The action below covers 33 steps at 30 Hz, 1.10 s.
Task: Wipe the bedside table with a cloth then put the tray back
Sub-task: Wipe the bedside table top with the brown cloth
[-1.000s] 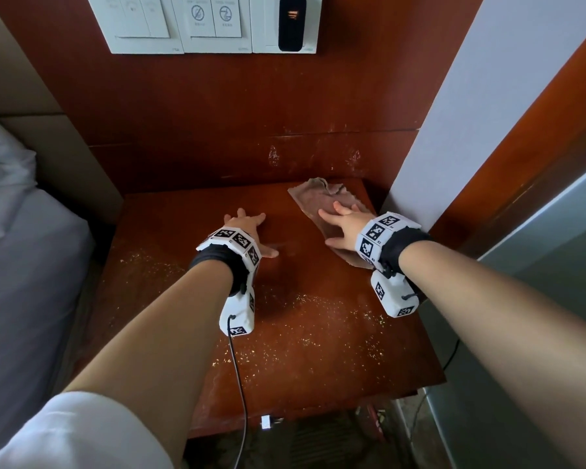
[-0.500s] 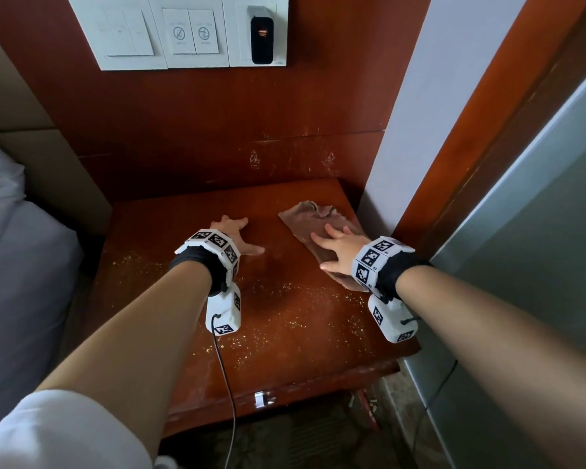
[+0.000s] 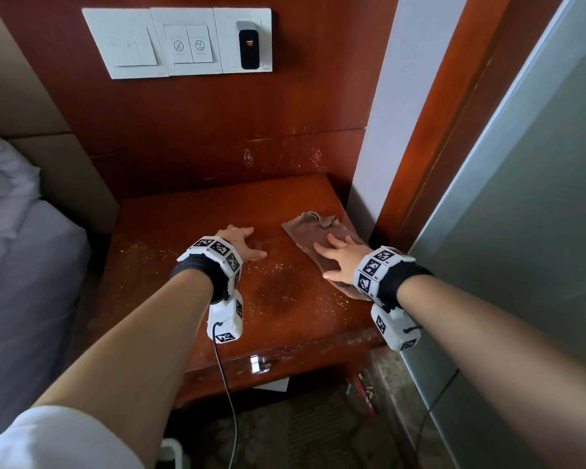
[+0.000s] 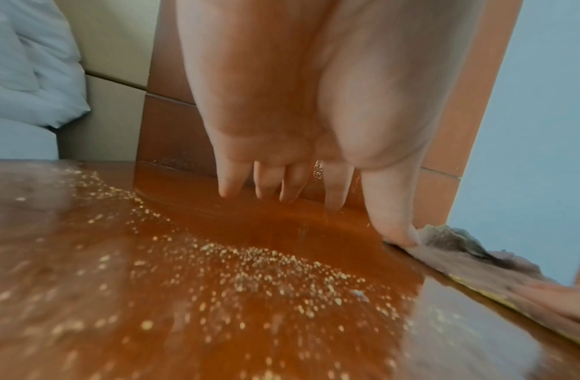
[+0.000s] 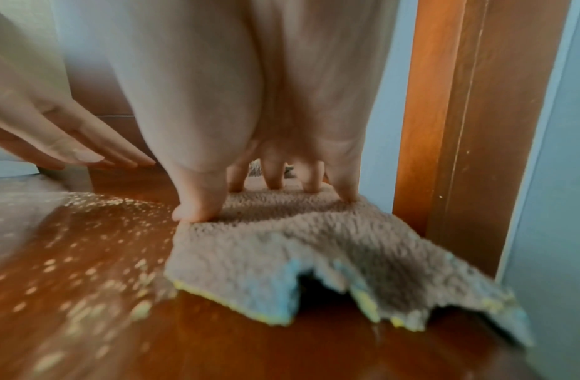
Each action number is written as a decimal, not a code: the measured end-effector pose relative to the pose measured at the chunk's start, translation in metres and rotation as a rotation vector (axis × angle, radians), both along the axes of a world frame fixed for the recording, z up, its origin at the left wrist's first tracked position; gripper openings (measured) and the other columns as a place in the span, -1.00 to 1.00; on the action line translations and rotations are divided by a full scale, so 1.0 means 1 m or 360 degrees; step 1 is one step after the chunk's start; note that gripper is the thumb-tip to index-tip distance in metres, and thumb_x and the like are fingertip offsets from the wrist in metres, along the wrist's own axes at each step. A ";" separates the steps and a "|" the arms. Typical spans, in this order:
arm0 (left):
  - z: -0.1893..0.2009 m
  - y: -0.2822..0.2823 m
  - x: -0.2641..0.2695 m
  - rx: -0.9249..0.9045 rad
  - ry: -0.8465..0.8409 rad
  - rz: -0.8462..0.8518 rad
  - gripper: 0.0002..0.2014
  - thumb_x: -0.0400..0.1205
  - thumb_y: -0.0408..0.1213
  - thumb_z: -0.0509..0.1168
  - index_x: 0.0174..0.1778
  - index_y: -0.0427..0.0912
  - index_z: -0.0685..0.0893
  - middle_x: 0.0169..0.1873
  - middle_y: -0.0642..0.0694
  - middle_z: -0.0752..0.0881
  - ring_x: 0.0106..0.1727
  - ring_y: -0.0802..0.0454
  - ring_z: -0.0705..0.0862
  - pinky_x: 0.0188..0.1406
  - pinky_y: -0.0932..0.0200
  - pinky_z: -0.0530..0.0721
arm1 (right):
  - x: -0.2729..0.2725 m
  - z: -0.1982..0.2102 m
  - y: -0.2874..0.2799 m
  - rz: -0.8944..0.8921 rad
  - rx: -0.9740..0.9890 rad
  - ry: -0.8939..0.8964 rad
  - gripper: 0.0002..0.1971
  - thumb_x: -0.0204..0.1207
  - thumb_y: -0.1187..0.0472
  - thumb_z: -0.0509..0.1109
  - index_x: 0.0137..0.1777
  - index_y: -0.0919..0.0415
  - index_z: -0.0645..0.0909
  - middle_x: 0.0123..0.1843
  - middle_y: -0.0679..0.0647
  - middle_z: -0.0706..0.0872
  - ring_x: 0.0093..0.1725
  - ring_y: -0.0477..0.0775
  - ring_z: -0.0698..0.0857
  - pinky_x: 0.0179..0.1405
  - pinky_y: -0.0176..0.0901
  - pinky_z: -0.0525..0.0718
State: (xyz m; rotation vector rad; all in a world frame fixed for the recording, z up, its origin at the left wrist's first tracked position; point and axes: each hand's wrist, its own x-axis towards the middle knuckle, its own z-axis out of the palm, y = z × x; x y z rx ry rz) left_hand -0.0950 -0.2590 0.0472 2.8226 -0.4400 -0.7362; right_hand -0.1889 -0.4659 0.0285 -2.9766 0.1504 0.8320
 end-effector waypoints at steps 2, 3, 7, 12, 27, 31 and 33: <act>0.002 0.000 -0.010 0.0006 -0.0005 -0.0006 -0.20 0.58 0.12 0.29 0.68 0.06 0.08 0.68 -0.20 -0.03 0.68 -0.22 0.08 0.60 -0.13 0.19 | -0.011 -0.001 0.001 0.0006 0.0013 -0.0009 -0.31 0.66 -0.11 0.15 0.68 -0.16 -0.13 0.73 0.02 -0.19 0.69 0.36 -0.13 0.62 0.22 0.15; 0.004 -0.001 -0.015 0.0007 -0.0008 -0.0004 -0.20 0.58 0.13 0.29 0.68 0.06 0.08 0.68 -0.20 -0.03 0.68 -0.22 0.09 0.59 -0.14 0.20 | -0.016 -0.001 0.002 0.0011 0.0019 -0.0017 -0.31 0.66 -0.11 0.15 0.68 -0.16 -0.13 0.73 0.02 -0.19 0.69 0.36 -0.13 0.62 0.22 0.15; 0.012 -0.007 -0.038 -0.0021 -0.0045 -0.0048 -0.25 0.59 0.10 0.29 0.67 0.09 0.13 0.68 -0.20 0.02 0.66 -0.22 0.16 0.56 -0.14 0.27 | -0.038 -0.003 0.004 0.0035 0.0053 -0.0052 -0.32 0.66 -0.10 0.16 0.68 -0.16 -0.10 0.73 0.02 -0.16 0.69 0.36 -0.12 0.63 0.23 0.13; 0.020 -0.027 -0.070 -0.0115 -0.0069 -0.0143 -0.39 0.64 -0.02 0.27 0.62 0.05 0.28 0.64 -0.16 0.20 0.62 -0.16 0.27 0.52 -0.05 0.35 | -0.061 -0.003 -0.006 0.0104 0.0144 -0.0159 -0.34 0.62 -0.14 0.22 0.67 -0.17 0.06 0.73 -0.04 0.01 0.70 0.21 0.07 0.63 0.09 0.16; -0.016 -0.100 -0.112 0.0064 -0.0077 -0.0590 -0.27 0.61 0.22 0.15 0.67 0.05 0.13 0.68 -0.17 -0.01 0.68 -0.29 -0.02 0.64 -0.22 0.11 | -0.094 0.003 -0.060 -0.0289 0.0335 -0.0448 -0.48 0.68 0.05 0.22 0.62 0.02 0.28 0.66 0.06 0.28 0.61 0.11 0.33 0.55 -0.13 0.27; -0.025 -0.101 -0.110 0.0215 -0.0156 -0.0654 -0.33 0.68 0.18 0.01 0.69 0.05 0.03 0.68 -0.22 -0.03 0.66 -0.37 -0.01 0.61 -0.30 0.13 | -0.085 -0.002 -0.059 -0.0242 0.0272 -0.0401 -0.47 0.68 0.02 0.20 0.63 0.03 0.25 0.66 0.07 0.27 0.61 0.13 0.32 0.56 -0.10 0.28; -0.023 -0.100 -0.109 0.0222 -0.0165 -0.0666 -0.32 0.67 0.18 0.06 0.68 0.04 0.07 0.68 -0.23 0.00 0.66 -0.36 0.03 0.61 -0.29 0.17 | -0.079 -0.002 -0.057 -0.0214 0.0231 -0.0380 -0.46 0.68 0.00 0.19 0.64 0.04 0.25 0.67 0.07 0.25 0.61 0.13 0.32 0.56 -0.08 0.29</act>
